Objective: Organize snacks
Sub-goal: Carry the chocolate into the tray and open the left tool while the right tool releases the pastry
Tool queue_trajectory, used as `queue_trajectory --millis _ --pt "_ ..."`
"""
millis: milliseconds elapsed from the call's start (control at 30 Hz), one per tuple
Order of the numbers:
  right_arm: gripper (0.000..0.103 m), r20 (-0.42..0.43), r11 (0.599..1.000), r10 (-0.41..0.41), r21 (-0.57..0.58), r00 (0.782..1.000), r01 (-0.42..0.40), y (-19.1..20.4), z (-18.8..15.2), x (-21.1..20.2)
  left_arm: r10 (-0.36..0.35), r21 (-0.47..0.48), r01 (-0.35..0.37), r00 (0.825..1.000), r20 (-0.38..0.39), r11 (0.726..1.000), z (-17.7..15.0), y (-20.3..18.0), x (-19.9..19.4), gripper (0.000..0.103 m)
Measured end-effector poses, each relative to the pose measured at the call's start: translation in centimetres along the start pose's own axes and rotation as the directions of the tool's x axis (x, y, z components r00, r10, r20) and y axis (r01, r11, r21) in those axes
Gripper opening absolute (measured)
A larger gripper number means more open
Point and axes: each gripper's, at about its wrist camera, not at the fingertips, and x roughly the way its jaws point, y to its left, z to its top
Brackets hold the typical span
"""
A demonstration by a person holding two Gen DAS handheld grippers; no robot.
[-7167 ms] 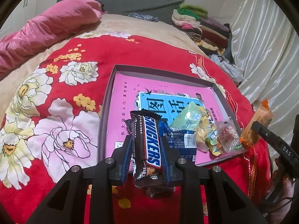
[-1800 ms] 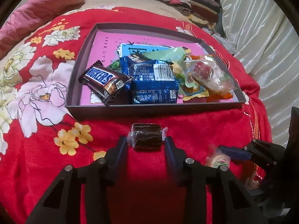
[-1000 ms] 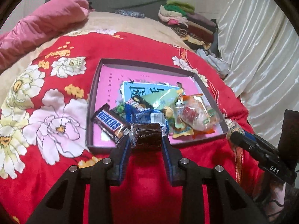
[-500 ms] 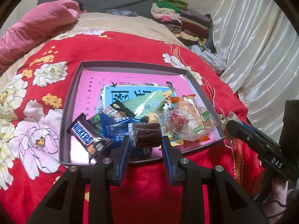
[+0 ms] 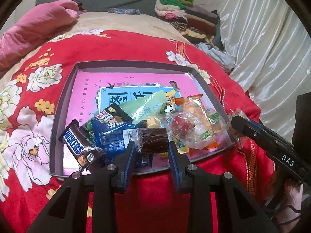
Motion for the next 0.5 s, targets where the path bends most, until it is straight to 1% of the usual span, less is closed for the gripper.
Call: queue_trajectory --millis 500 --pt "0.039 -0.023 1.000 -0.024 0.006 0.999 0.025 -0.50 -0.14 1.05 0.003 0.004 -0.003 1.000 -0.008 1.000 0.02 -0.10 0.72 0.034"
